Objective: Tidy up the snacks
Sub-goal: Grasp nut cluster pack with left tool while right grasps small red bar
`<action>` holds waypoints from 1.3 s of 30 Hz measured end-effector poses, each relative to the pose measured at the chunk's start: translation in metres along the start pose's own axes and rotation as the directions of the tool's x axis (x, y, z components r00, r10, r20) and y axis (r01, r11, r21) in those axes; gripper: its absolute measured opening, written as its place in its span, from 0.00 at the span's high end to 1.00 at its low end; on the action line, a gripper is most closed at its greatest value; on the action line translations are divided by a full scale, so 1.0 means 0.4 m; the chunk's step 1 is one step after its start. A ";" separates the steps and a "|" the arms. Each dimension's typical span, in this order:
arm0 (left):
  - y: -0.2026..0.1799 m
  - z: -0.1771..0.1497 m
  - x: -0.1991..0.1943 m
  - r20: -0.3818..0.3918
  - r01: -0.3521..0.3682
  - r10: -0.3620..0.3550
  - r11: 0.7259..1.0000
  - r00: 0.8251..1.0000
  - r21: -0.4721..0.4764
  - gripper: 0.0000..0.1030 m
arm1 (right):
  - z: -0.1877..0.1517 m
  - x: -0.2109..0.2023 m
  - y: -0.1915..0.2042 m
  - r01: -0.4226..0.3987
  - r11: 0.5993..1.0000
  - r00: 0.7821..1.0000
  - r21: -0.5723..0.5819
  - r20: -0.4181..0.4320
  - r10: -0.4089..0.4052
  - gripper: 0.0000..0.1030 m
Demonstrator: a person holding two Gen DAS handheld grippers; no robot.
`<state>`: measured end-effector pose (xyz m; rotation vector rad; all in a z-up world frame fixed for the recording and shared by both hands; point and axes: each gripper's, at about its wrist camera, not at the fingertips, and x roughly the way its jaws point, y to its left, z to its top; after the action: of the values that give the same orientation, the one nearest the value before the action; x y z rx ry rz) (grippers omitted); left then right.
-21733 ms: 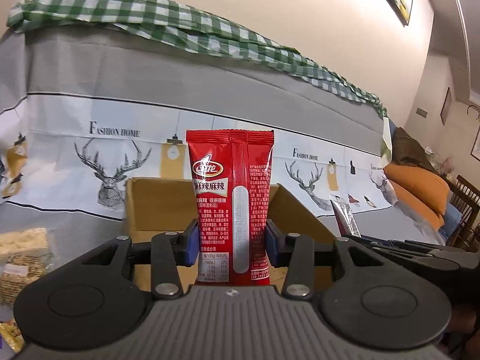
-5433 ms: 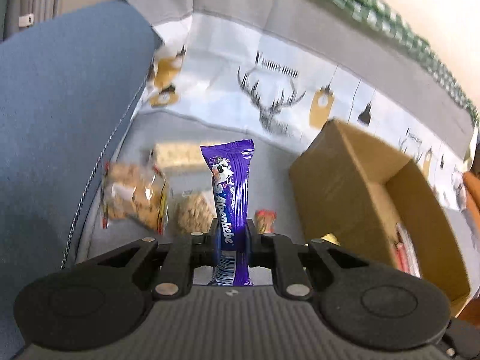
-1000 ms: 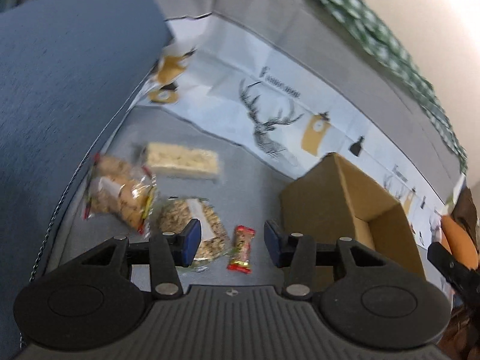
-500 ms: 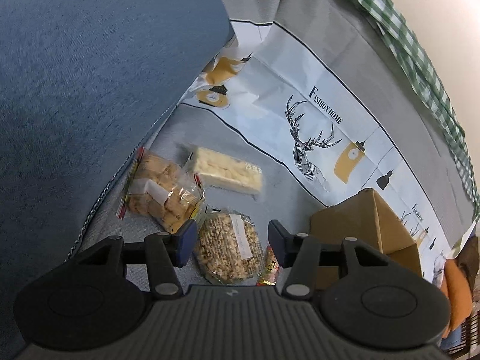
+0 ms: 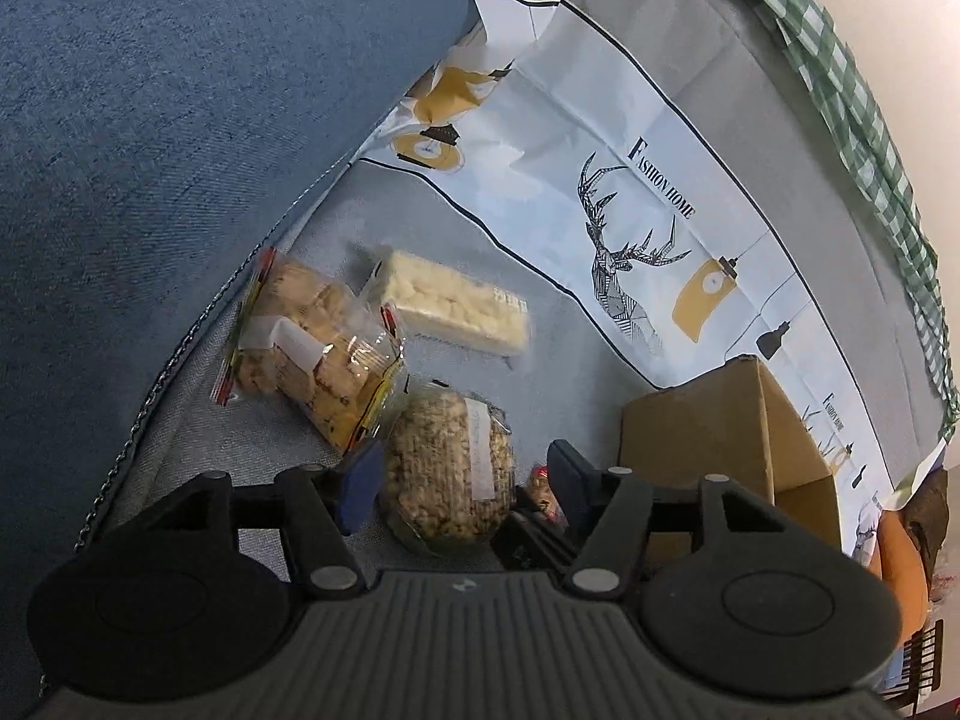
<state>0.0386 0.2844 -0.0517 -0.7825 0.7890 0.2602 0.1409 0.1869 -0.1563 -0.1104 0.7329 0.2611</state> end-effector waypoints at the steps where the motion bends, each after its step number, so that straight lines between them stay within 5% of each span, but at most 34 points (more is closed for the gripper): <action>1: 0.000 0.000 0.000 0.001 0.002 -0.002 1.000 1.000 0.000 0.35 | -0.004 0.009 -0.003 0.002 1.000 1.000 0.005 -0.012 -0.002 0.49; 3: -0.001 -0.002 0.000 -0.001 0.001 -0.001 1.000 1.000 0.002 0.35 | -0.009 0.009 -0.003 -0.006 1.000 1.000 0.008 -0.006 0.006 0.52; 6: -0.004 -0.001 0.002 -0.001 -0.004 0.004 1.000 1.000 0.008 0.35 | -0.017 -0.002 0.010 -0.056 0.998 0.998 -0.039 0.006 0.056 0.82; 19: 0.009 -0.007 0.013 -0.036 -0.050 0.051 0.999 0.998 0.022 0.31 | -0.127 -0.148 0.006 -0.226 0.960 0.974 -0.167 -0.074 0.216 0.83; 29: -0.023 -0.030 0.055 -0.090 -0.101 0.114 0.985 0.989 0.138 0.20 | -0.232 -0.260 -0.030 -0.247 0.934 0.969 -0.259 -0.072 0.236 0.83; 39: -0.100 -0.034 0.179 -0.141 -0.191 0.254 0.915 0.957 0.355 0.09 | -0.237 -0.244 -0.048 -0.249 0.937 0.967 -0.244 -0.110 0.229 0.74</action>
<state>0.1002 0.2418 -0.0881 -0.3927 1.0697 0.2495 0.0153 0.1313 -0.1605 -0.2796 0.7900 0.5881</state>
